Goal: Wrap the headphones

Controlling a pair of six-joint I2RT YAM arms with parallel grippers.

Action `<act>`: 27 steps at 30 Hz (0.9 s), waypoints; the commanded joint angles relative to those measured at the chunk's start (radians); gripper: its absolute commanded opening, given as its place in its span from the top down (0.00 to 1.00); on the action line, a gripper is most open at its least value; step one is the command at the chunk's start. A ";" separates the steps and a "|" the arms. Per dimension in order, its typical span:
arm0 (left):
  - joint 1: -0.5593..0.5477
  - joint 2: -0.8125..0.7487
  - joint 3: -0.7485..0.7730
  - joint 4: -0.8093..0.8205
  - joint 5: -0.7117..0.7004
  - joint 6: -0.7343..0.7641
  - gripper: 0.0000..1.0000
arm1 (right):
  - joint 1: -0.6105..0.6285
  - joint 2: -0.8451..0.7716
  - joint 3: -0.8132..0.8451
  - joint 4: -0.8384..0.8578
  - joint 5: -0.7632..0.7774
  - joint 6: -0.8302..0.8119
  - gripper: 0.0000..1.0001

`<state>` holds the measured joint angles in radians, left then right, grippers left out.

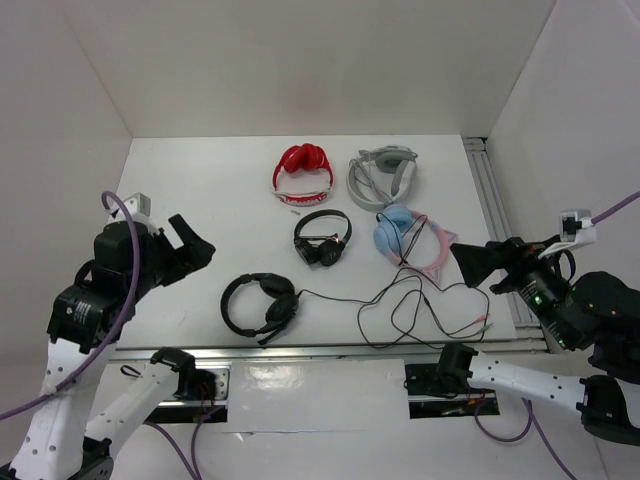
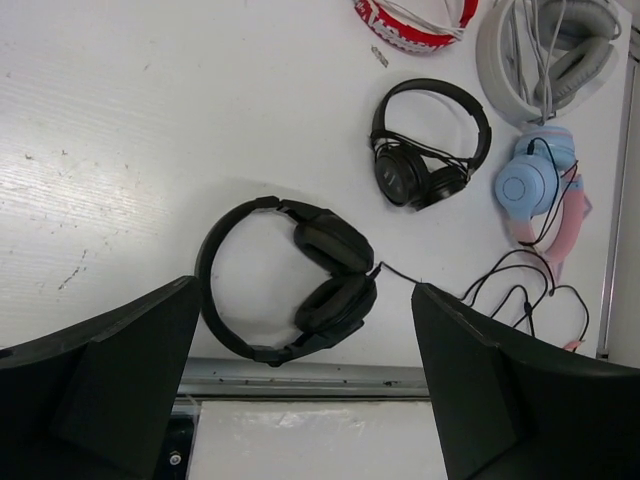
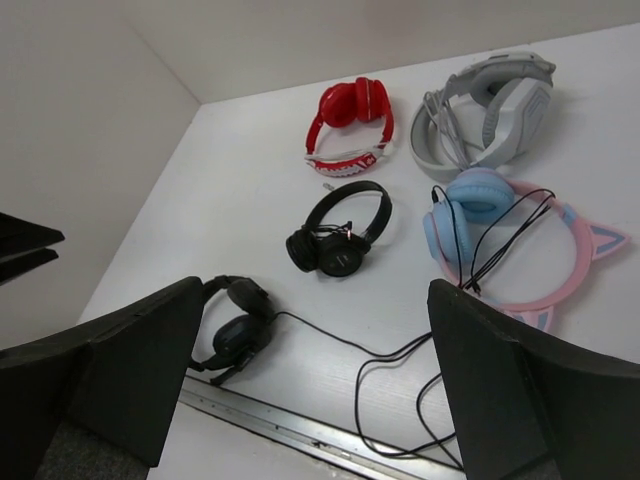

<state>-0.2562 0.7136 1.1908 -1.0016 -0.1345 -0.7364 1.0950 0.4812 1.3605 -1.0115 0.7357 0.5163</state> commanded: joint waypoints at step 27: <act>-0.015 0.127 -0.549 0.276 0.102 -0.248 0.00 | -0.004 0.117 -0.112 0.166 -0.226 -0.164 0.00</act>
<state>-0.2634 0.8295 0.6476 -0.8089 0.0170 -0.8806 1.0950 0.5846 1.2640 -0.9310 0.5816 0.3820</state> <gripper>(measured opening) 0.998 0.999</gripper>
